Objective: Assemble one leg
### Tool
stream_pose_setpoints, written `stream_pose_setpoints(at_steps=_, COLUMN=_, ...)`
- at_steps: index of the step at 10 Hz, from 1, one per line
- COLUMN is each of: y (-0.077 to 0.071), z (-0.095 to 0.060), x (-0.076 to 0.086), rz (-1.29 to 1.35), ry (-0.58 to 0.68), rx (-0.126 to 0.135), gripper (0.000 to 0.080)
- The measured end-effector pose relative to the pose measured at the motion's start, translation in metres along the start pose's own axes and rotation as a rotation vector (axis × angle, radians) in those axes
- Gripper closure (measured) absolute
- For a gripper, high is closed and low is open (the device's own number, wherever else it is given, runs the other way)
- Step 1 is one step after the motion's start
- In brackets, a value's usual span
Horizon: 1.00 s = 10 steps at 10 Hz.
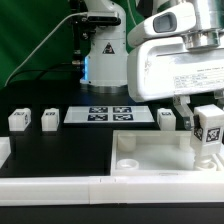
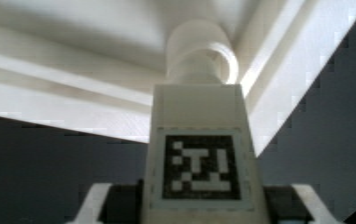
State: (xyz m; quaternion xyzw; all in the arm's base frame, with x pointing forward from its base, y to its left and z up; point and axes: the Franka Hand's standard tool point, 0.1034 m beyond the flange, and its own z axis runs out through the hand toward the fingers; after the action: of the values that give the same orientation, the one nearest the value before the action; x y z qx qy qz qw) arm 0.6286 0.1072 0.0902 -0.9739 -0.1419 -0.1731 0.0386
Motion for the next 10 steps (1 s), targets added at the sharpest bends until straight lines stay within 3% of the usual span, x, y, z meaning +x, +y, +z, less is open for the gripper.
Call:
stream_pose_setpoints(at_steps=6, y=-0.004, z=0.010, x=-0.007, rz=-0.004, ry=-0.015, rx=0.005, gripper=0.0505)
stream_pose_setpoints(at_steps=10, y=-0.007, z=0.011, x=-0.005, rz=-0.007, ry=0.047, rx=-0.007, gripper=0.0505)
